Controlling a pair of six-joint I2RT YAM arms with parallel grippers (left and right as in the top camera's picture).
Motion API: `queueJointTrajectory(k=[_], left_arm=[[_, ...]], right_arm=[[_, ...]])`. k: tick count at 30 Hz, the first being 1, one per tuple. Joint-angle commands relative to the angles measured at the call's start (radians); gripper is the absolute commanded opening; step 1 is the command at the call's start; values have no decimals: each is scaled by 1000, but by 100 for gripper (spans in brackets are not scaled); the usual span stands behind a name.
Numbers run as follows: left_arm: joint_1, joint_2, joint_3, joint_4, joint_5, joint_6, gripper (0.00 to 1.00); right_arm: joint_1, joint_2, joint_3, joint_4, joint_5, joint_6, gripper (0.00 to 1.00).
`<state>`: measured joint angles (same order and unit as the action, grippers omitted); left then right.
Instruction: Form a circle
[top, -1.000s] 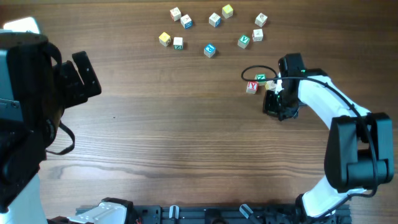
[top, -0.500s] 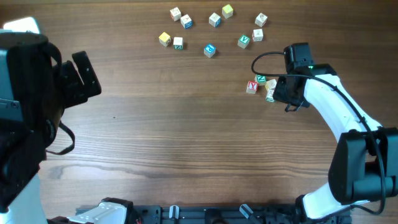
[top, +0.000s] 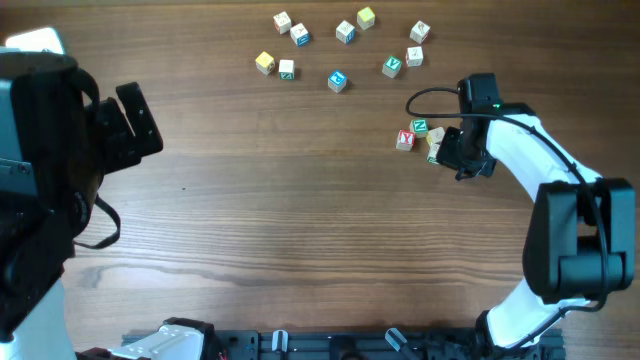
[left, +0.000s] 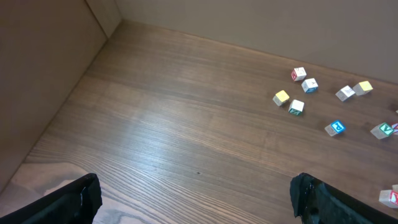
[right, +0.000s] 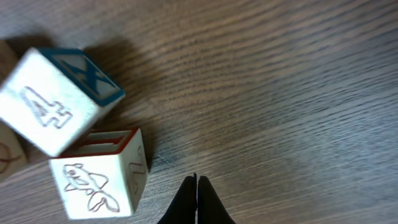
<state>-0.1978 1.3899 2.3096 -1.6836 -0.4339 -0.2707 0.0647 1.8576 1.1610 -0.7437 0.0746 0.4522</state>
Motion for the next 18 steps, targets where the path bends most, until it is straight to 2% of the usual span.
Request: queueJointTrajectory(k=[1,18], left_arm=[[5,0,0,0,-13,2,100],[5,0,0,0,-13,2,100]], right_arm=[[-1,24,-8,2,-25,20,4],[-1,24,-8,2,-112,18,4]])
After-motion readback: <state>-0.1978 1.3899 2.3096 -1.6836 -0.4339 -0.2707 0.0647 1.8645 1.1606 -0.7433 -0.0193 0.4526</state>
